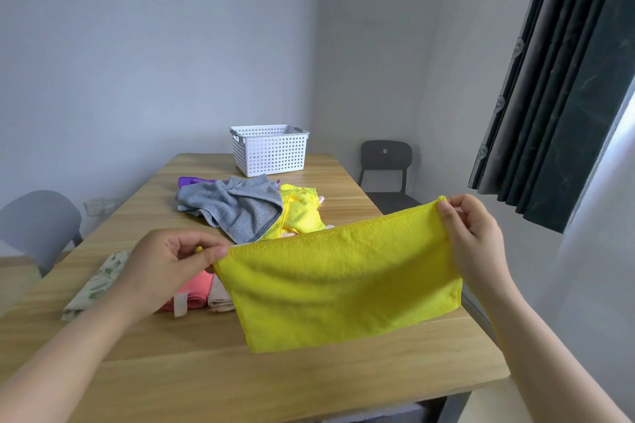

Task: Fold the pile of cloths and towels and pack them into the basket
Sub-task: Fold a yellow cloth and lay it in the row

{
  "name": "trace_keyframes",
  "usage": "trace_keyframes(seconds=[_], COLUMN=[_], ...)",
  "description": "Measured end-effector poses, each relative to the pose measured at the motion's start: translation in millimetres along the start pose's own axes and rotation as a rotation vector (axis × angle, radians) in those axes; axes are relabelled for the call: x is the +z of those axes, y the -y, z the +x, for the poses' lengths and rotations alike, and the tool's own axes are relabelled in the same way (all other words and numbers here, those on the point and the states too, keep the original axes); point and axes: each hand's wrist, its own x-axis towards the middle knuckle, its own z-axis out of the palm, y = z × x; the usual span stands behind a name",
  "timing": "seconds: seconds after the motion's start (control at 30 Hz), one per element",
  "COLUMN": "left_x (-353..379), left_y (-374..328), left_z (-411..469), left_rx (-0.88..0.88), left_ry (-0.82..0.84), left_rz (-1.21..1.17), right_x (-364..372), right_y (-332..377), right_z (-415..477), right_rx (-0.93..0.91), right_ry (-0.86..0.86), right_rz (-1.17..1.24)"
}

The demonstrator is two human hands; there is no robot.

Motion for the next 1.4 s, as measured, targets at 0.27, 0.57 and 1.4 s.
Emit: trace_keyframes(seconds=[0.27, 0.57, 1.4], left_x=[-3.4, 111.7, 206.7], left_y=[-1.0, 96.9, 103.9], left_z=[3.1, 1.9, -25.4], left_rx=[-0.254, -0.304, -0.096], left_ry=[0.157, -0.056, 0.428], left_rz=[-0.152, 0.421, 0.828], right_x=[-10.0, 21.1, -13.4], right_y=[-14.8, -138.1, -151.1], right_z=[-12.8, -42.0, -38.4], right_rx=[0.1, 0.412, 0.591], right_ry=[0.112, 0.253, 0.457], right_rz=[-0.004, -0.353, -0.481])
